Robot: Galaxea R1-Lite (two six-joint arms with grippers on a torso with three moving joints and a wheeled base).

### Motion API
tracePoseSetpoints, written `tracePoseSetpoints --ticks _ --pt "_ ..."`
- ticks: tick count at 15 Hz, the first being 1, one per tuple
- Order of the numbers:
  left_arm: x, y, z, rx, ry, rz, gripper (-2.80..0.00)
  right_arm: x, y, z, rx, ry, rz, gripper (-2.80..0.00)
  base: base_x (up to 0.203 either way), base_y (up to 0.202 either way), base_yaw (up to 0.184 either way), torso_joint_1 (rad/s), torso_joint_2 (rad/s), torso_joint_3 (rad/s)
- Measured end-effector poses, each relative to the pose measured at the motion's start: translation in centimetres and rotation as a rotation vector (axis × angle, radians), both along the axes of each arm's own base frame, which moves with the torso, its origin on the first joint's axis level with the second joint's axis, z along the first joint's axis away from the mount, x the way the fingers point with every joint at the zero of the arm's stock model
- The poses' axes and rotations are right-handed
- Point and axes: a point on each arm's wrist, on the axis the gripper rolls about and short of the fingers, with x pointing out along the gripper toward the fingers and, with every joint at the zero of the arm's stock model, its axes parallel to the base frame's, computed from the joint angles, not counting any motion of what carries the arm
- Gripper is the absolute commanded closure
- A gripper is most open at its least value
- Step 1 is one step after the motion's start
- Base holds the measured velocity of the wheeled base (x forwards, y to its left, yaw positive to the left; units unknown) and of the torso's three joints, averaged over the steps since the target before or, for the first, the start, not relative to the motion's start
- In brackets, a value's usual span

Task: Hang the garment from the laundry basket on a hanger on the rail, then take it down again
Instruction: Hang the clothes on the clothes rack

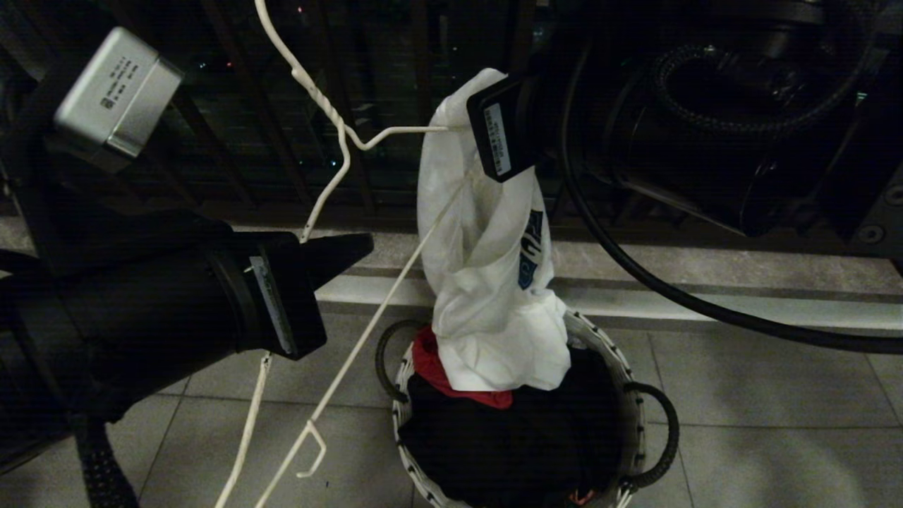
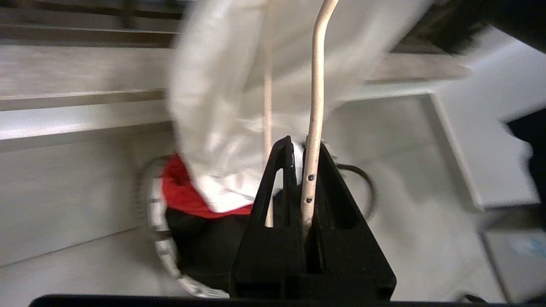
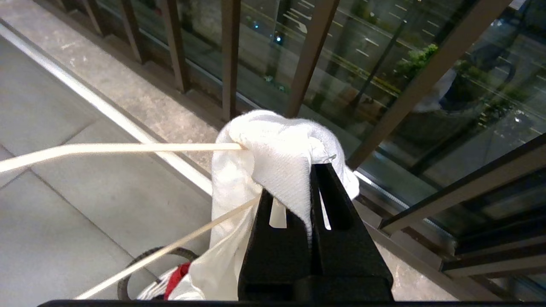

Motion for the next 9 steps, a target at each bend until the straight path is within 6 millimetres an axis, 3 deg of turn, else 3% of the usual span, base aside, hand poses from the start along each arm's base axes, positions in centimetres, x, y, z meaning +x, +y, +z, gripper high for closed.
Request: tracePoseSetpoints --ticks 3,9 --pt "-0.42 0.16 -0.32 0.003 0.007 -0.107 0.00 -0.03 -0.03 0.17 0.002 -0.003 -0.002 0.00 0.000 0.000 0.000 0.000 0.00 0.000" --pt "0.12 -0.53 -1.07 -0.012 0.052 -0.104 0.00 -0.77 0.75 0.04 0.002 0.000 0.025 0.00 0.000 0.000 0.000 0.000 0.00 0.000"
